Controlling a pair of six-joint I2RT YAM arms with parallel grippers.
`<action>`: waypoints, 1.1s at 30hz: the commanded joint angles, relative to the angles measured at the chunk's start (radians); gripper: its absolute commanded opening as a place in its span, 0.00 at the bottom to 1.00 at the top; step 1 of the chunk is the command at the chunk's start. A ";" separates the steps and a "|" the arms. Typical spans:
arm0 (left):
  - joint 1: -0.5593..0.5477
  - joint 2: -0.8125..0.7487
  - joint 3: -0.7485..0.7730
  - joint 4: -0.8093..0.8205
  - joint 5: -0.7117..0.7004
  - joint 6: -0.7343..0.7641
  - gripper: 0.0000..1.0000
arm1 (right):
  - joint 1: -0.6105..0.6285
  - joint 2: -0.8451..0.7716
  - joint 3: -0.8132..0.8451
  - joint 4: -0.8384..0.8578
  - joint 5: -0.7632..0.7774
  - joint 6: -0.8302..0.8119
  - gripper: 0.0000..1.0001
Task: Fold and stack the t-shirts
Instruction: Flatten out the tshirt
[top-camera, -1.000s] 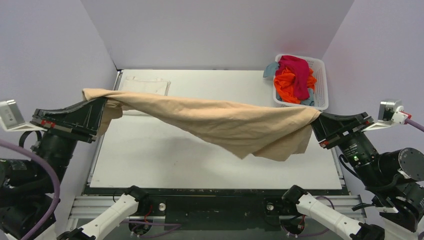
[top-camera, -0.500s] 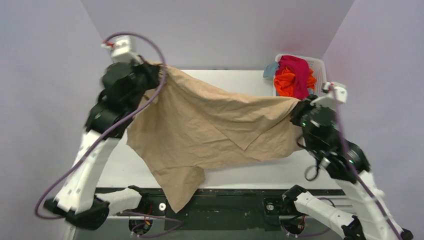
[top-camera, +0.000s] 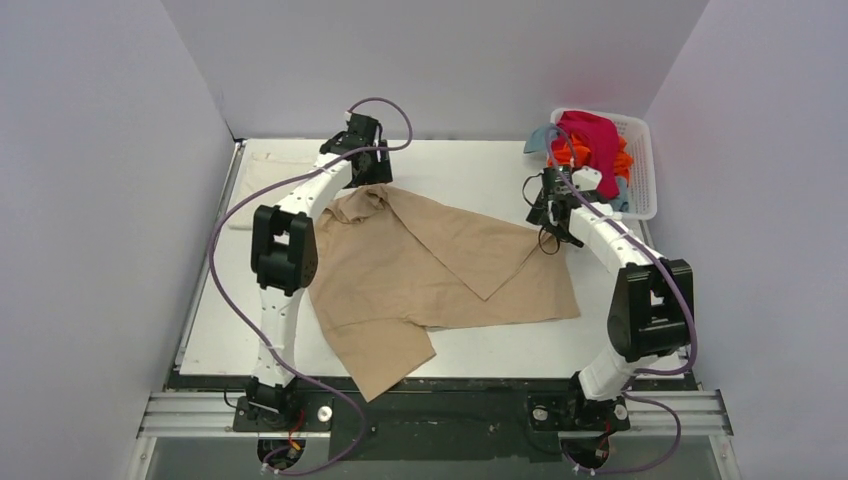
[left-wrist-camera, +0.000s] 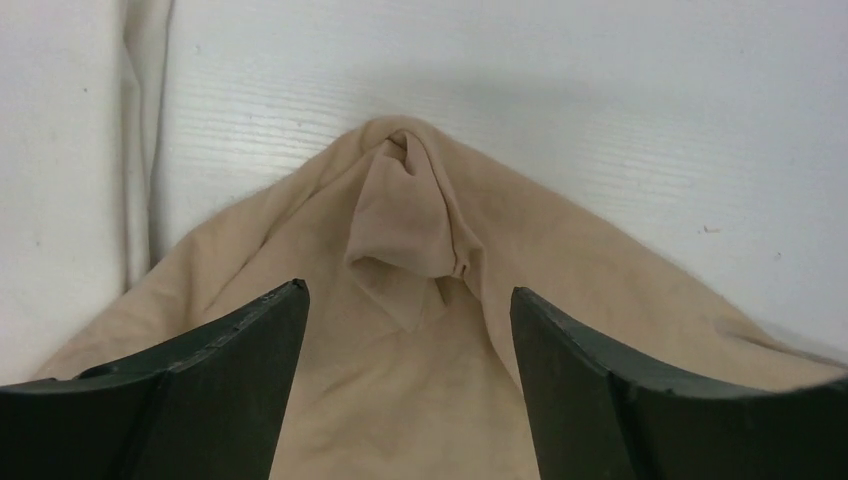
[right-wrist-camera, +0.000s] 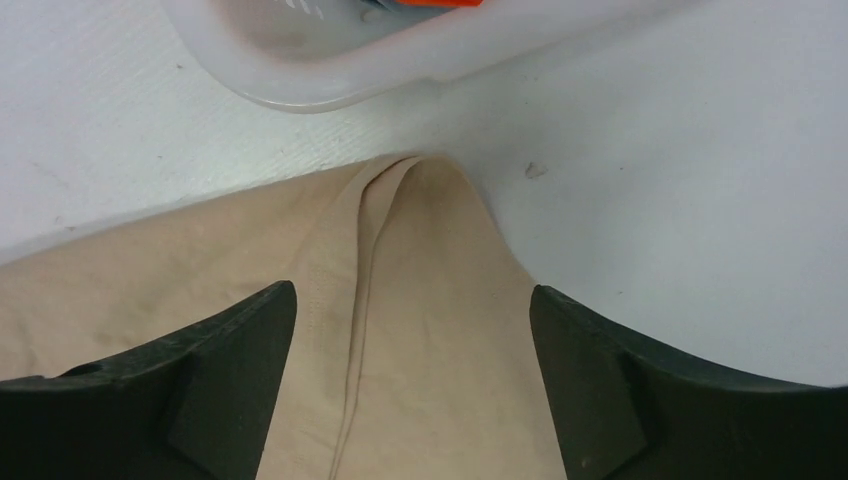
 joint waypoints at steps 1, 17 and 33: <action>-0.039 -0.127 0.029 -0.043 0.035 0.000 0.85 | 0.002 -0.094 0.054 -0.049 0.071 0.032 0.83; -0.396 -1.204 -1.208 0.020 0.166 -0.388 0.90 | -0.067 -0.690 -0.451 -0.180 -0.080 0.103 0.95; -0.843 -1.422 -1.599 0.052 0.059 -0.829 0.75 | -0.075 -0.756 -0.570 -0.158 -0.133 0.130 0.90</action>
